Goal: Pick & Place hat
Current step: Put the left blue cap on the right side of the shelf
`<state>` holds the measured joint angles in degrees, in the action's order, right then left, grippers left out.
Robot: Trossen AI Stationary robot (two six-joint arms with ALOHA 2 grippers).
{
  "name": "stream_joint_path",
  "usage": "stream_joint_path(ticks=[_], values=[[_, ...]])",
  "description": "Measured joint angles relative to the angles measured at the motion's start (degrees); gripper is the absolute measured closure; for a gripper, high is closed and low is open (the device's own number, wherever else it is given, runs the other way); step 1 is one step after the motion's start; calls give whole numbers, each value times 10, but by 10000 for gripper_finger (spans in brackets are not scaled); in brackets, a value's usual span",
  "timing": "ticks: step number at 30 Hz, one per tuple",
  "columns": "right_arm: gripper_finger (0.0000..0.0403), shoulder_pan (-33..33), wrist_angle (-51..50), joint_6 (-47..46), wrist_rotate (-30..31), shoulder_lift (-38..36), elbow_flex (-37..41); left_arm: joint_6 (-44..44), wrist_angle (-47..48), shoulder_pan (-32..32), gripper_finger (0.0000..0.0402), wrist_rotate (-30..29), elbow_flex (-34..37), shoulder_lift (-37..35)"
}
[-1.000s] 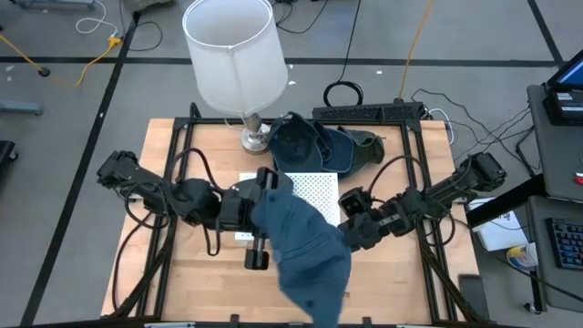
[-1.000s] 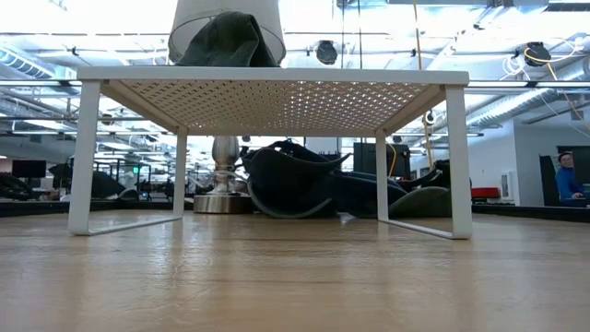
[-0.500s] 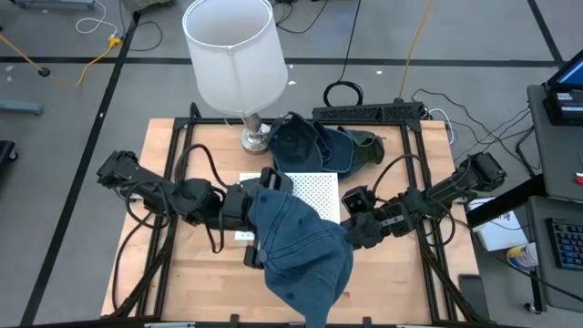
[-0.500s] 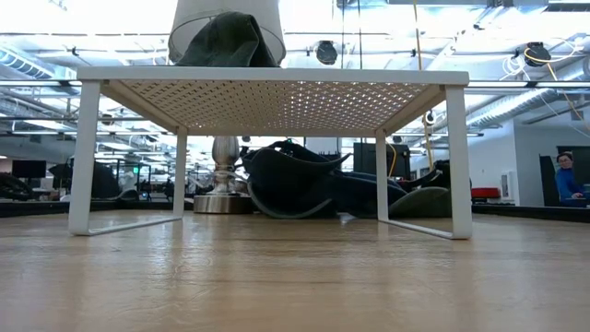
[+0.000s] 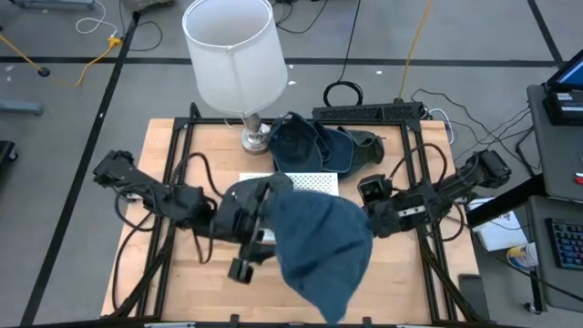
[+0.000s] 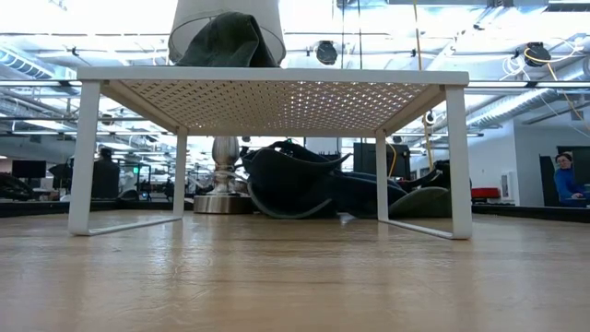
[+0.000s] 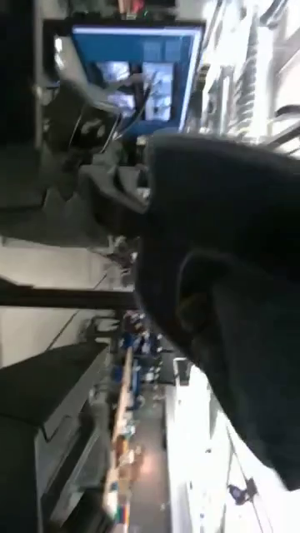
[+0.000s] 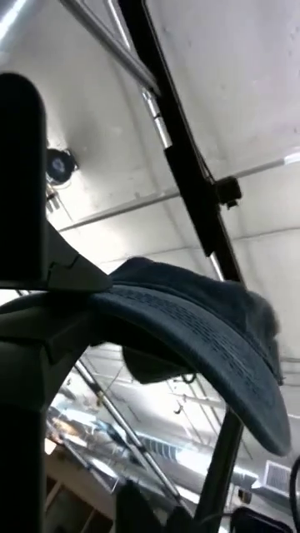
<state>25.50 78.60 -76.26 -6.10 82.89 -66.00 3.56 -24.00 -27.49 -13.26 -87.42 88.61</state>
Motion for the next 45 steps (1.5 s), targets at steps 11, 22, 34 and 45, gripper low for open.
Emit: stream_joint_path(ticks=[11, 22, 34, 45], values=[[397, 1, -147, 91, -12, -83, 14, -112, 166, -49, 159, -110, 0, -53], [398, 41, -299, 165, 231, -257, 155, -95, 196, -135, 158, -264, 0, -77], [398, 127, -255, 181, 408, -382, 325, -93, 205, -214, 158, -400, 0, -79], [398, 183, -256, 187, 497, -445, 425, -93, 204, -255, 158, -482, 0, -79]])
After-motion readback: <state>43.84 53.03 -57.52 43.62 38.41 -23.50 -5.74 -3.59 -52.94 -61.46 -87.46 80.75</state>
